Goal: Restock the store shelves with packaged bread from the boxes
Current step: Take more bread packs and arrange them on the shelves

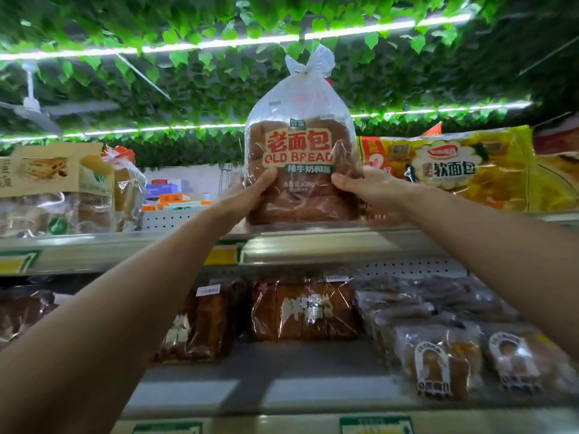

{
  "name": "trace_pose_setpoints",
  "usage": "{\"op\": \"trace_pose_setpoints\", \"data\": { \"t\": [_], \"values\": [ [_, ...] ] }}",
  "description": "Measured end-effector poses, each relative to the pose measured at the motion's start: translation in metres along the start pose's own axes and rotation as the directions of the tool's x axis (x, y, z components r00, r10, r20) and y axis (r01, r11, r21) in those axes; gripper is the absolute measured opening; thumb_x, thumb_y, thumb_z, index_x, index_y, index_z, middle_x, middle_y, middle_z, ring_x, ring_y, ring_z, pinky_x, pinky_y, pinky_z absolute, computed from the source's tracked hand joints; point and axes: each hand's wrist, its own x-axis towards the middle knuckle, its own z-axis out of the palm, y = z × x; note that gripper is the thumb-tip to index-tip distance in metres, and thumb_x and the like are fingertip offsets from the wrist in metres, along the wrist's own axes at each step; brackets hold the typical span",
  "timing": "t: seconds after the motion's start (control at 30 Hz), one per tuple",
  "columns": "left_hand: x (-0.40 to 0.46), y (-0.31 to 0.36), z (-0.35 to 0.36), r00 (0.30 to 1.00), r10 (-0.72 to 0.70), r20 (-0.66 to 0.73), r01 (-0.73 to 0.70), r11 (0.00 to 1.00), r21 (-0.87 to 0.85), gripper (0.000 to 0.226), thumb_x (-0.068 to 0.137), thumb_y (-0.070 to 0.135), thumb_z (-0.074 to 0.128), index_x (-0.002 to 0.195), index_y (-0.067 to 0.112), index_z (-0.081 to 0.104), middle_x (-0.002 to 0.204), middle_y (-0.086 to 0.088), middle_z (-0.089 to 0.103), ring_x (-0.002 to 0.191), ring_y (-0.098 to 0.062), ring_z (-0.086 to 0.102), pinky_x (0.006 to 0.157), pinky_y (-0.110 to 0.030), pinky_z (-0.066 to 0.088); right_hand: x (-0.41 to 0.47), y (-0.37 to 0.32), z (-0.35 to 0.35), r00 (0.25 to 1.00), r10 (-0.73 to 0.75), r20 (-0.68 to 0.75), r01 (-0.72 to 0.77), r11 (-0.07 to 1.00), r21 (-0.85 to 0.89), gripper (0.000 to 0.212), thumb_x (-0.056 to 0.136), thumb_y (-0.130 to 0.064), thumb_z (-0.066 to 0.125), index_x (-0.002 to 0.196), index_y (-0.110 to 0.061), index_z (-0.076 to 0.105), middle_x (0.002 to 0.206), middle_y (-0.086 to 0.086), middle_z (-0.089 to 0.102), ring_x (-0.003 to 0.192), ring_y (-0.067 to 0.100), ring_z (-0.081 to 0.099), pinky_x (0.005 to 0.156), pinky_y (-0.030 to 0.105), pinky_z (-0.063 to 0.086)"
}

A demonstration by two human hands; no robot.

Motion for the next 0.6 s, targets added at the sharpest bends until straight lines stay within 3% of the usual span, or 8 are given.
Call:
{"op": "trace_pose_setpoints", "data": {
  "t": [0.07, 0.13, 0.23, 0.3, 0.37, 0.43, 0.5, 0.6],
  "values": [
    [-0.003, -0.001, 0.002, 0.970, 0.115, -0.216, -0.087, 0.987, 0.134, 0.085, 0.082, 0.077, 0.052, 0.137, 0.013, 0.040, 0.127, 0.001, 0.054, 0.114, -0.018, 0.055, 0.099, -0.039, 0.046, -0.010, -0.001, -0.004, 0.998, -0.017, -0.064, 0.007, 0.987, -0.158, 0.070, 0.085, -0.062, 0.059, 0.139, -0.019, 0.044, 0.133, 0.004, 0.057, 0.118, 0.024, 0.056, 0.104, 0.044, 0.044],
    [-0.013, 0.002, 0.007, 0.888, 0.229, -0.398, -0.191, 0.973, 0.133, 0.061, 0.093, 0.056, 0.052, 0.135, 0.013, 0.042, 0.133, -0.004, 0.051, 0.120, -0.020, 0.051, 0.105, -0.045, 0.043, -0.026, -0.001, -0.010, 0.990, -0.056, -0.126, 0.026, 0.973, -0.230, 0.076, 0.089, -0.061, 0.053, 0.149, -0.020, 0.030, 0.145, 0.006, 0.046, 0.129, 0.028, 0.047, 0.107, 0.045, 0.040],
    [-0.043, 0.017, 0.025, 0.808, 0.274, -0.522, -0.328, 0.945, -0.012, 0.037, 0.096, 0.034, 0.054, 0.127, 0.013, 0.048, 0.124, -0.002, 0.055, 0.112, -0.013, 0.054, 0.100, -0.032, 0.047, -0.054, 0.003, -0.018, 0.957, -0.207, -0.202, 0.153, 0.956, -0.252, 0.065, 0.095, -0.052, 0.051, 0.147, -0.018, 0.033, 0.137, 0.006, 0.051, 0.119, 0.022, 0.051, 0.095, 0.035, 0.043],
    [-0.074, 0.030, 0.046, 0.810, 0.252, -0.530, -0.381, 0.913, -0.148, 0.026, 0.097, 0.022, 0.056, 0.121, 0.014, 0.050, 0.113, 0.002, 0.058, 0.100, -0.006, 0.058, 0.084, -0.015, 0.050, -0.073, 0.009, -0.025, 0.926, -0.298, -0.231, 0.244, 0.941, -0.235, 0.055, 0.097, -0.046, 0.052, 0.141, -0.015, 0.043, 0.127, 0.004, 0.057, 0.109, 0.016, 0.055, 0.092, 0.033, 0.047],
    [-0.106, 0.042, 0.069, 0.852, 0.192, -0.487, -0.383, 0.863, -0.330, 0.017, 0.097, 0.015, 0.056, 0.113, 0.016, 0.053, 0.101, 0.004, 0.064, 0.088, -0.006, 0.065, 0.071, -0.017, 0.054, -0.090, 0.019, -0.033, 0.900, -0.358, -0.250, 0.298, 0.922, -0.248, 0.045, 0.098, -0.041, 0.052, 0.134, -0.013, 0.051, 0.120, 0.002, 0.061, 0.105, 0.013, 0.057, 0.093, 0.031, 0.049],
    [-0.134, 0.048, 0.094, 0.921, 0.127, -0.368, -0.295, 0.847, -0.443, 0.010, 0.098, 0.015, 0.054, 0.106, 0.017, 0.058, 0.092, 0.000, 0.070, 0.074, -0.011, 0.070, 0.061, -0.024, 0.054, -0.106, 0.030, -0.042, 0.876, -0.407, -0.258, 0.337, 0.900, -0.278, 0.036, 0.099, -0.036, 0.052, 0.124, -0.012, 0.058, 0.112, 0.000, 0.063, 0.099, 0.011, 0.058, 0.087, 0.027, 0.050],
    [-0.157, 0.048, 0.121, 0.980, 0.035, -0.198, -0.141, 0.823, -0.550, 0.010, 0.100, 0.017, 0.053, 0.103, 0.016, 0.062, 0.086, -0.004, 0.073, 0.068, -0.018, 0.069, 0.058, -0.028, 0.053, -0.120, 0.044, -0.052, 0.856, -0.443, -0.265, 0.366, 0.883, -0.294, 0.025, 0.098, -0.033, 0.052, 0.111, -0.015, 0.064, 0.101, -0.002, 0.065, 0.091, 0.011, 0.059, 0.081, 0.028, 0.050],
    [-0.188, 0.045, 0.165, 0.998, -0.068, -0.016, 0.045, 0.802, -0.596, 0.017, 0.100, 0.022, 0.053, 0.107, 0.013, 0.066, 0.085, -0.005, 0.074, 0.070, -0.020, 0.069, 0.060, -0.029, 0.054, -0.141, 0.070, -0.065, 0.829, -0.498, -0.255, 0.419, 0.855, -0.306, 0.018, 0.099, -0.031, 0.051, 0.099, -0.020, 0.065, 0.091, -0.007, 0.062, 0.080, 0.005, 0.056, 0.070, 0.022, 0.045]
  ]
}}
